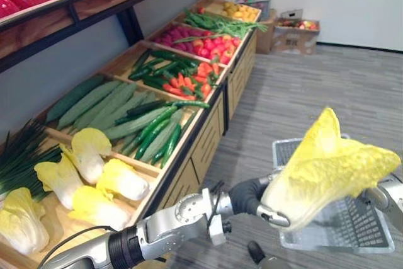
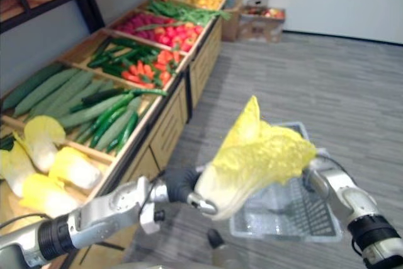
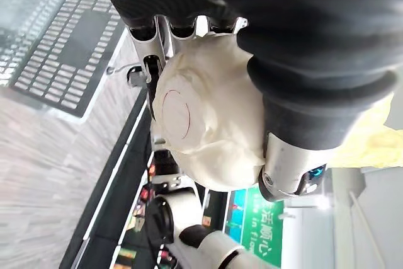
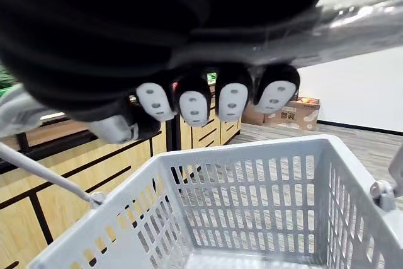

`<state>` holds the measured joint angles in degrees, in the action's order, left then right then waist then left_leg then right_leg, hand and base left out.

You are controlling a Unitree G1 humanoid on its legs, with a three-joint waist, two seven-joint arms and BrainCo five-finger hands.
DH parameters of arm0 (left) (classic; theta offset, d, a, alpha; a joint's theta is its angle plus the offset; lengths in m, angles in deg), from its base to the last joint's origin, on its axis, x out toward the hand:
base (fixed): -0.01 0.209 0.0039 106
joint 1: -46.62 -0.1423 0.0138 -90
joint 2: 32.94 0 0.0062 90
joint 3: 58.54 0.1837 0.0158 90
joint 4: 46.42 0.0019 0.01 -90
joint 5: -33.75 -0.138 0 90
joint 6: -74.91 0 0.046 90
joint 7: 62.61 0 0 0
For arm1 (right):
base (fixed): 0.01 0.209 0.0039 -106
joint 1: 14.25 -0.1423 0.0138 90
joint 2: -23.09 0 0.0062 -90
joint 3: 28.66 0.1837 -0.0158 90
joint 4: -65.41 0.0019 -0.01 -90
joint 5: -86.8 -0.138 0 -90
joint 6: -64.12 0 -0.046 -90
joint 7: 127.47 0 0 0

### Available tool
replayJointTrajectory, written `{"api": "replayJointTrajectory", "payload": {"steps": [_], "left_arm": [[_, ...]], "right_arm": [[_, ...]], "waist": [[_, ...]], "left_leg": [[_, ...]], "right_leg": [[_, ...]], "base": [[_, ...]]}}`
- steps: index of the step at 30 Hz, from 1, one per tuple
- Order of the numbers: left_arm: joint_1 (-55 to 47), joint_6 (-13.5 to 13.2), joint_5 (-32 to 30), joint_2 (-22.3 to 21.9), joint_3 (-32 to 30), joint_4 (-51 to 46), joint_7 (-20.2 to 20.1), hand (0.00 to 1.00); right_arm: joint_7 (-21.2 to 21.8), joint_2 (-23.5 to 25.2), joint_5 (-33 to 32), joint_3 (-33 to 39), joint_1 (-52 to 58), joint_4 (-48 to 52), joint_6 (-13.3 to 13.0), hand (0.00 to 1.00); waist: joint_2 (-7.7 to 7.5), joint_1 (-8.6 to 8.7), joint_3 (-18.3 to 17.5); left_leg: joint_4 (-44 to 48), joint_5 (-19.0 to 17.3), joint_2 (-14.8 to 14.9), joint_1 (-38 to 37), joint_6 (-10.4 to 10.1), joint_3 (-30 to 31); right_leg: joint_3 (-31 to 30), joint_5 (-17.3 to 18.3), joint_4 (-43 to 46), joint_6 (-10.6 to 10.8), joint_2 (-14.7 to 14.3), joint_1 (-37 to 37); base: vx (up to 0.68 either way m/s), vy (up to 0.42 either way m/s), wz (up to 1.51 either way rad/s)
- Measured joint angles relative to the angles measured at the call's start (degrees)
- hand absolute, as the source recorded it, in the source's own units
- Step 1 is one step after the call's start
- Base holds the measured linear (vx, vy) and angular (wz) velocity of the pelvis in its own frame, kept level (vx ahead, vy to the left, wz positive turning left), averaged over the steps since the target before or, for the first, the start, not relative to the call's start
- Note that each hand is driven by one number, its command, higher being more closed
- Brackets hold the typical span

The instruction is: Pick vegetable in the basket

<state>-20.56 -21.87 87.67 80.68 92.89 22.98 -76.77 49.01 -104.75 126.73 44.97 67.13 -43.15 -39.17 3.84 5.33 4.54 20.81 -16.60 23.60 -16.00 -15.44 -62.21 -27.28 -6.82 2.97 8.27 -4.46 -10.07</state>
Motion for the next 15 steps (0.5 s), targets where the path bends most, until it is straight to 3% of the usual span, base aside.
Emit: {"api": "replayJointTrajectory", "payload": {"steps": [9,15], "left_arm": [[2.7,0.4,-2.7,0.3,7.6,1.3,-1.7,1.0],[4.4,0.7,-8.3,-2.6,10.4,6.2,-2.0,1.0]], "right_arm": [[0.0,0.3,-2.7,-0.2,-3.6,2.4,0.1,1.0],[0.1,1.6,-4.5,-0.2,-4.6,5.0,0.2,1.0]], "waist": [[0.38,0.39,1.1],[0.27,0.62,1.3]], "left_leg": [[1.5,-0.6,0.4,0.9,0.3,0.1],[1.6,-0.7,0.4,1.0,0.4,0.1]], "right_leg": [[0.0,0.0,0.3,0.0,0.3,-0.7],[0.1,0.0,0.3,0.0,0.4,-0.7]], "base": [[0.0,0.0,0.0],[0.0,0.0,0.0]]}}
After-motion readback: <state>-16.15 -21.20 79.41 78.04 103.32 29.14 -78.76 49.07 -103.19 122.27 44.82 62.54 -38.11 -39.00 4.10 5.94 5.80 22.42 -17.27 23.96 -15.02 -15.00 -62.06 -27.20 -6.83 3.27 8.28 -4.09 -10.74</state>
